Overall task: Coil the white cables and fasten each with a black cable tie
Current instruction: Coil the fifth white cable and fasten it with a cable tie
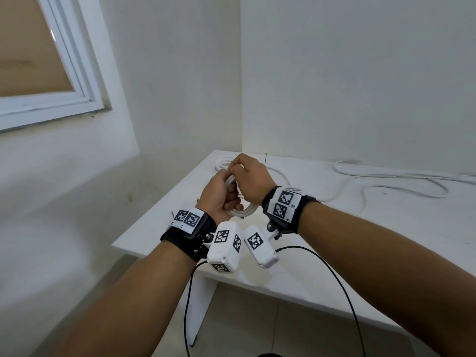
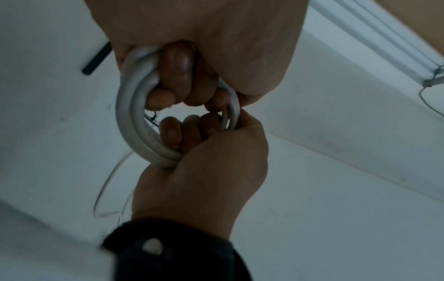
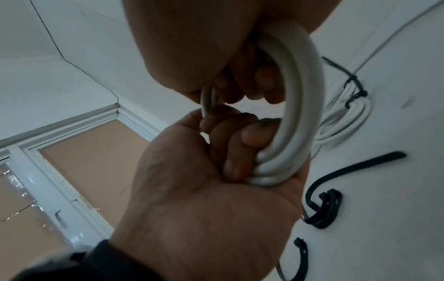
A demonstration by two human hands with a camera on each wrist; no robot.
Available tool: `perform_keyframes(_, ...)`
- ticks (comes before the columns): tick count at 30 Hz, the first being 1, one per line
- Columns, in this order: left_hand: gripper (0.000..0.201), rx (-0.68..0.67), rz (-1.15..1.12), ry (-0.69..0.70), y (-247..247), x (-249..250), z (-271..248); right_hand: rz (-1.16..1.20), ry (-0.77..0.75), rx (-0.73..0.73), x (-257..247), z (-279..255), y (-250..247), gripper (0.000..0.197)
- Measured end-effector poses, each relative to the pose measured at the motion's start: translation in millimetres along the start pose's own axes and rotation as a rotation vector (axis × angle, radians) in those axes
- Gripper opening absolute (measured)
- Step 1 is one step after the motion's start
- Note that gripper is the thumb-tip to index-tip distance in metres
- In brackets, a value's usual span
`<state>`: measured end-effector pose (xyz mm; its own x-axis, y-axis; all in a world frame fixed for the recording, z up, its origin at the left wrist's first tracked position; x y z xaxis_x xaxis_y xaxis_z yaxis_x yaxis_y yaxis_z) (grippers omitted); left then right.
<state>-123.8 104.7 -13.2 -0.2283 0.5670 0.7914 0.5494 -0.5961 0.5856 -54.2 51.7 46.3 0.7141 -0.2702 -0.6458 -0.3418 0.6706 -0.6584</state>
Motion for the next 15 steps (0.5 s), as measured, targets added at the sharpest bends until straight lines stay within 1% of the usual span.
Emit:
perform_keyframes(2, 0.042, 0.067, -0.011, 0.048, -17.4, 7.1, 0.9, -0.045, -0.019, -0.070, -9.7, 4.4, 16.3, 0.021)
perform_keyframes(4, 0.043, 0.147, -0.008, 0.076, -36.7, 15.7, 2.0, 0.042, -0.010, -0.195, -16.6, 5.0, 36.4, 0.032)
perform_keyframes(6, 0.039, 0.239, 0.000, 0.120, -56.8, 28.3, 1.1, 0.251, 0.085, -0.302, -14.3, 4.5, 51.6, 0.047)
perform_keyframes(7, 0.036, 0.276, -0.003, 0.141, -65.5, 34.8, -0.4, 0.329, 0.167, -0.326, -7.5, 4.6, 55.6, 0.050)
perform_keyframes(8, 0.035, 0.303, -0.008, 0.159, -73.3, 40.4, -2.1, 0.347, 0.244, -0.339, 3.7, 5.2, 58.4, 0.047)
perform_keyframes(9, 0.034, 0.324, -0.012, 0.173, -80.1, 45.4, -3.6, 0.271, 0.289, -0.352, 16.4, 6.9, 60.2, 0.040)
perform_keyframes(10, 0.035, 0.342, -0.013, 0.185, -86.6, 49.7, -5.0, 0.087, 0.285, -0.382, 29.7, 9.2, 62.2, 0.031)
perform_keyframes(11, 0.035, 0.358, -0.010, 0.193, -92.1, 53.2, -7.1, -0.144, 0.249, -0.436, 41.2, 10.1, 65.4, 0.023)
perform_keyframes(12, 0.035, 0.371, -0.008, 0.200, -96.6, 55.9, -8.6, -0.348, 0.217, -0.491, 51.2, 9.0, 69.5, 0.021)
perform_keyframes(13, 0.035, 0.381, -0.008, 0.204, -99.9, 57.7, -9.8, -0.498, 0.199, -0.526, 58.8, 8.1, 72.8, 0.024)
perform_keyframes(15, 0.034, 0.387, -0.003, 0.203, -102.6, 58.8, -10.0, -0.632, 0.164, -0.533, 63.2, 6.5, 76.4, 0.031)
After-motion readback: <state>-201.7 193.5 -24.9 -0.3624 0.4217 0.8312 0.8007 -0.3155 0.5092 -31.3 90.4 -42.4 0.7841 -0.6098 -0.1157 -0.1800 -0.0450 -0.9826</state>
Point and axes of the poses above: each hand's wrist, its own z-axis towards the middle knuckle, its own y-axis out of the palm, x = y × z, the point moved 8 cm from there along z, towards the middle knuckle, and after that the axes turned 13 degrees about -z, right-handed, at the moved point
